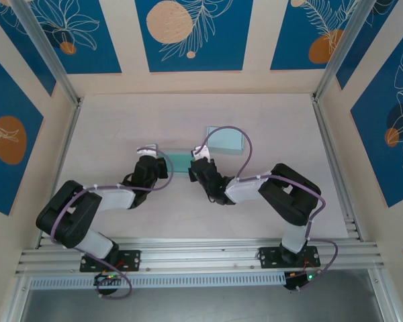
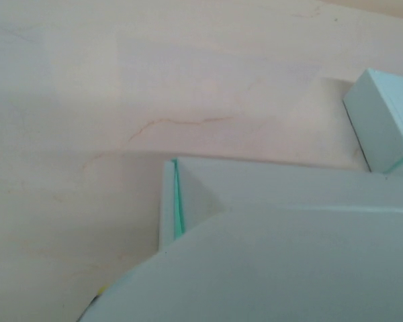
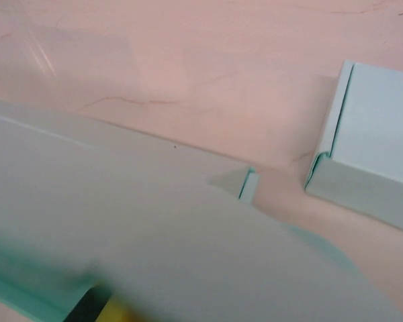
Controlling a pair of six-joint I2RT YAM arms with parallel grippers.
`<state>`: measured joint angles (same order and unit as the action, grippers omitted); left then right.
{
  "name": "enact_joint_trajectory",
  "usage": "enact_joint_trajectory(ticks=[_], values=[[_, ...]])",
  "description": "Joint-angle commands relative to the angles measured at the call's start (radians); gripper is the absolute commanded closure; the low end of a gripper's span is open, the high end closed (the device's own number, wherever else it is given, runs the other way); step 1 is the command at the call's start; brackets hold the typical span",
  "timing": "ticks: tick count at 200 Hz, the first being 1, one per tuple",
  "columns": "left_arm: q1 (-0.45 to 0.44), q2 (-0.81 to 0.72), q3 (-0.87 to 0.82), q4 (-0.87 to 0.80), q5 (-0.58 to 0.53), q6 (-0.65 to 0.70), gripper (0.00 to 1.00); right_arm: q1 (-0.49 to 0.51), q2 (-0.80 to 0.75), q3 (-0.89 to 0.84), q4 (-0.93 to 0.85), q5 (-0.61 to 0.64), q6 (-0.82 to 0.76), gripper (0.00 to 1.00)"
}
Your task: Fold the paper box
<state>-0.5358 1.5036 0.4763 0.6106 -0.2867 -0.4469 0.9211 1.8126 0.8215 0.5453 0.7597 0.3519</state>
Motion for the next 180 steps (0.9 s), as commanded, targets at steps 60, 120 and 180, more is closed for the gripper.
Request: enact_joint_trajectory(ticks=[60, 120, 180], values=[[-0.035, -0.093, -0.124, -0.061, 0.127, -0.042, 0.68, 0.054, 0.024, -0.059, 0.048, -0.02, 0.015, 0.91], [-0.035, -0.383, -0.208, -0.268, 0.126, -0.059, 0.22, 0.051, 0.036, -0.038, 0.024, -0.003, 0.02, 0.91], [-0.036, -0.784, -0.245, -0.595, 0.249, -0.133, 0.0, 0.044, 0.033, -0.033, 0.003, 0.001, 0.029, 0.91]])
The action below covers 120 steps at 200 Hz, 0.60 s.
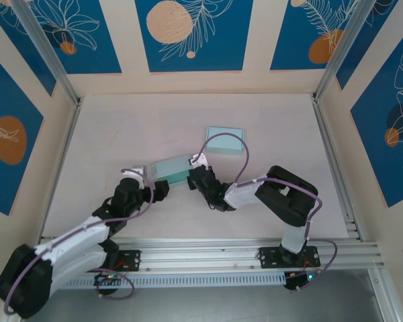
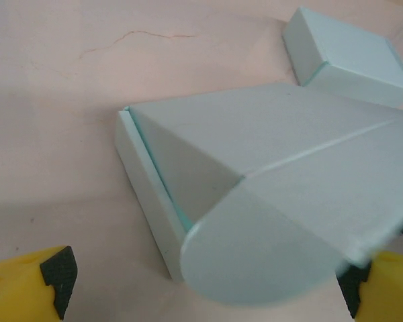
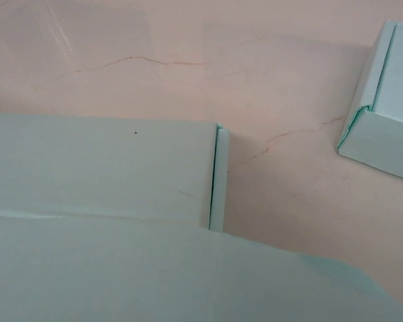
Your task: Fold the paper box
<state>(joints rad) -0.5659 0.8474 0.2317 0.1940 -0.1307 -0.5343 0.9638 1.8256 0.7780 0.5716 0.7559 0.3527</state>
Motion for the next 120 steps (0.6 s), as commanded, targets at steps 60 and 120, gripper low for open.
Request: enact_joint_trajectory(ticks=[60, 120], values=[[-0.005, -0.287, 0.185, -0.446, 0.204, -0.102, 0.03, 0.001, 0.005, 0.013, -0.062, 0.011, 0.034, 0.91], [-0.001, 0.022, 0.467, -0.498, 0.022, 0.145, 0.19, 0.002, -0.012, 0.02, -0.094, 0.013, 0.011, 0.87]])
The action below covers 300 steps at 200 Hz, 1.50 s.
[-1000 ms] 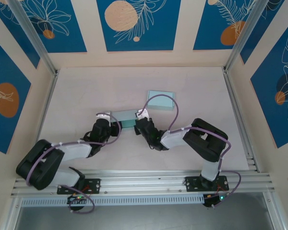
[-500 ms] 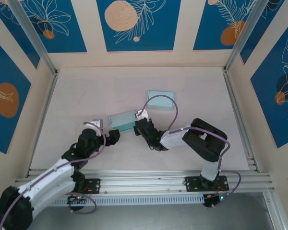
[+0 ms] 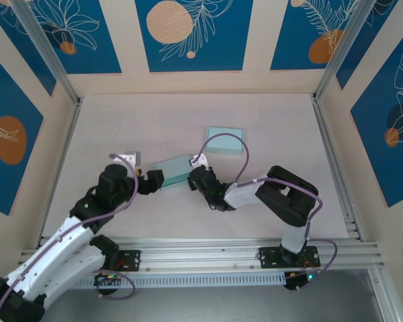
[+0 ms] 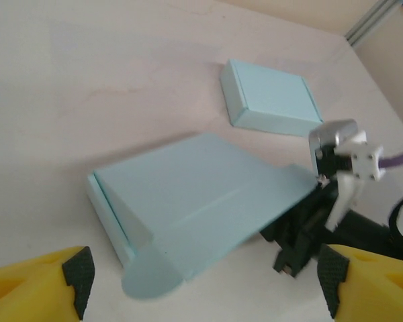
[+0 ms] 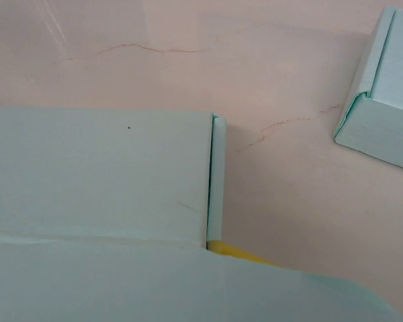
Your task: Fold the paper box
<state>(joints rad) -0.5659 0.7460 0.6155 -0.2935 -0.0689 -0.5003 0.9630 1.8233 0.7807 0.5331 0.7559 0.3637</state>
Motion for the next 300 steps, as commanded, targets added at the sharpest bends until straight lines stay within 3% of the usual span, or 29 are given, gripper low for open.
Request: enact_joint_trajectory(ticks=[1, 26, 47, 63, 122, 182, 208, 226, 253, 300], values=[[-0.001, 0.132, 0.086, -0.007, -0.039, 0.113, 0.19, 0.003, -0.009, 0.017, -0.056, 0.013, 0.0, 0.87], [0.001, 0.356, 0.167, 0.049, 0.021, 0.14, 0.31, 0.004, -0.015, 0.029, -0.08, 0.008, -0.001, 0.85], [0.001, 0.505, 0.199, 0.108, 0.094, 0.133, 0.5, 0.006, -0.025, 0.035, -0.103, 0.007, -0.002, 0.84], [0.004, 0.584, 0.202, 0.132, 0.132, 0.114, 0.59, 0.009, -0.033, 0.033, -0.117, 0.005, -0.001, 0.83], [0.038, 0.718, 0.163, 0.241, 0.196, 0.056, 0.62, 0.016, -0.073, 0.023, -0.181, 0.0, 0.02, 0.66], [0.043, 0.825, 0.154, 0.32, 0.215, 0.021, 0.65, 0.052, -0.189, -0.007, -0.289, -0.015, 0.015, 0.22], [0.045, 0.843, 0.159, 0.326, 0.205, 0.025, 0.66, 0.082, -0.265, -0.022, -0.348, 0.006, 0.017, 0.09], [0.045, 0.854, 0.151, 0.329, 0.186, 0.038, 0.67, 0.075, -0.329, -0.024, -0.403, -0.004, 0.04, 0.07], [0.049, 0.875, 0.131, 0.346, 0.169, 0.054, 0.67, -0.006, -0.381, 0.037, -0.537, -0.124, 0.074, 0.07], [0.055, 0.894, 0.132, 0.349, 0.18, 0.055, 0.67, -0.221, -0.279, 0.213, -0.692, -0.431, 0.104, 0.28]])
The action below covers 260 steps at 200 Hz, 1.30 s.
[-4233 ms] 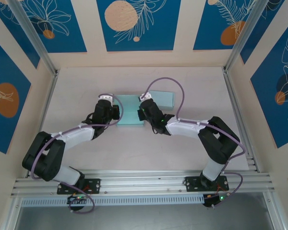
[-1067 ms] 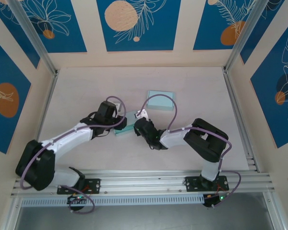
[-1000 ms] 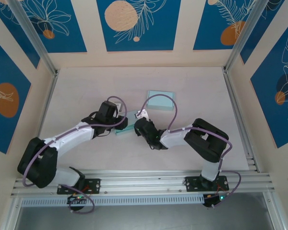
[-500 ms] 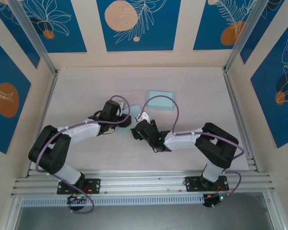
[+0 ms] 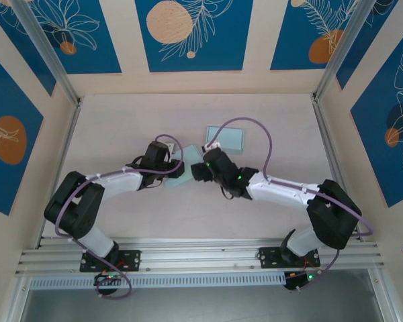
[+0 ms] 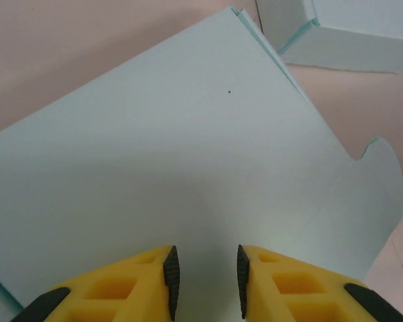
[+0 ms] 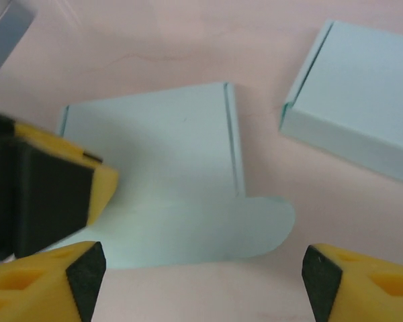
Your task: Fold the paper box
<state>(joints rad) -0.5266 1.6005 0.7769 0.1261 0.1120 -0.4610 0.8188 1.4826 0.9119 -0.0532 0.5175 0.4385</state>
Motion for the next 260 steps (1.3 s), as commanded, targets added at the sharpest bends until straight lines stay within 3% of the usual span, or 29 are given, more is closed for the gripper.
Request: enact_joint_trajectory(ticks=[1, 30, 56, 84, 122, 157, 180, 260], values=[[0.016, 0.039, -0.03, -0.071, 0.0, 0.016, 0.67, -0.081, 0.065, 0.086, -0.107, -0.198, 0.03, 0.28], [0.019, 0.006, -0.018, -0.096, 0.014, 0.02, 0.65, -0.17, 0.19, 0.18, -0.111, -0.349, 0.014, 0.29], [0.025, -0.064, -0.004, -0.143, 0.008, 0.032, 0.53, -0.228, 0.308, 0.268, -0.122, -0.467, 0.013, 0.29], [0.036, -0.158, 0.02, -0.201, -0.039, 0.06, 0.35, -0.24, 0.385, 0.327, -0.12, -0.517, 0.006, 0.29], [0.083, -0.2, 0.012, -0.221, -0.095, 0.053, 0.3, -0.236, 0.463, 0.391, -0.125, -0.593, 0.015, 0.3], [0.149, -0.173, 0.002, -0.258, -0.145, 0.05, 0.31, -0.234, 0.494, 0.384, -0.122, -0.587, 0.023, 0.29], [0.191, -0.121, 0.007, -0.265, -0.136, 0.061, 0.42, -0.234, 0.496, 0.369, -0.116, -0.586, 0.036, 0.29], [0.277, -0.009, -0.065, -0.137, 0.044, -0.006, 0.65, -0.233, 0.469, 0.281, -0.028, -0.633, 0.128, 0.29]])
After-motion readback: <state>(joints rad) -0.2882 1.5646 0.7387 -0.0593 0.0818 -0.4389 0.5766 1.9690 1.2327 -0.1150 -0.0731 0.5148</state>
